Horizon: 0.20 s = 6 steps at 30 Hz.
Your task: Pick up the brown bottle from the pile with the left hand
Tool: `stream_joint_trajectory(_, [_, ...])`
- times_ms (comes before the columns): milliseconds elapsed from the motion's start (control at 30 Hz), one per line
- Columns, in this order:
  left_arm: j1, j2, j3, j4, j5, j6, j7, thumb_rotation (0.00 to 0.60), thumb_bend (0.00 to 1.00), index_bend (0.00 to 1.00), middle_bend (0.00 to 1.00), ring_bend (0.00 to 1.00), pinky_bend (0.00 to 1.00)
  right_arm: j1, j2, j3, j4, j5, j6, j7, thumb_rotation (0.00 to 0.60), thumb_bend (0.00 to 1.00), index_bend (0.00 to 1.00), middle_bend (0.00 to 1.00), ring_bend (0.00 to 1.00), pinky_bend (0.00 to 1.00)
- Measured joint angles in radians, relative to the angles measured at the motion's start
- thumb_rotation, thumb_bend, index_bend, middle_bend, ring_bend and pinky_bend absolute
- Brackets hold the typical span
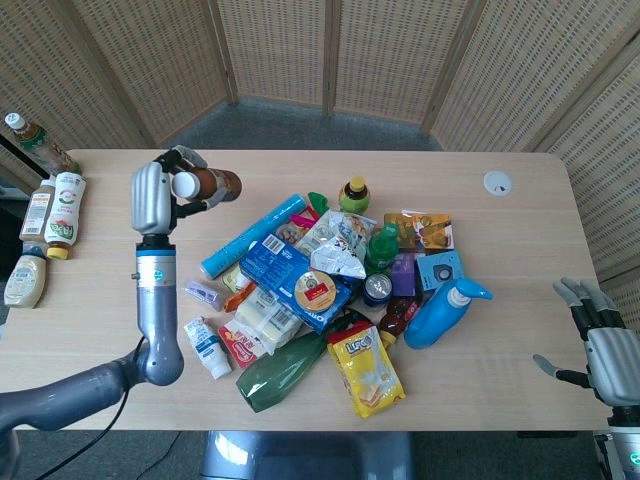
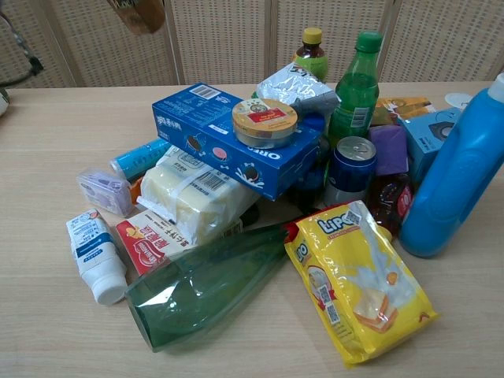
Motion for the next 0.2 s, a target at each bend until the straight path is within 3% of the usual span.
stream_joint_trajectory(200, [0.049, 0.132, -0.026, -0.244, -0.004, 0.059, 0.105, 0.600, 0.20, 0.80, 0.63, 0.58, 0.51, 0.002, 0.000, 0.000, 0.000, 0.001, -0.005, 0.001, 0.600, 0.00, 0.00, 0.00, 0.00, 0.00])
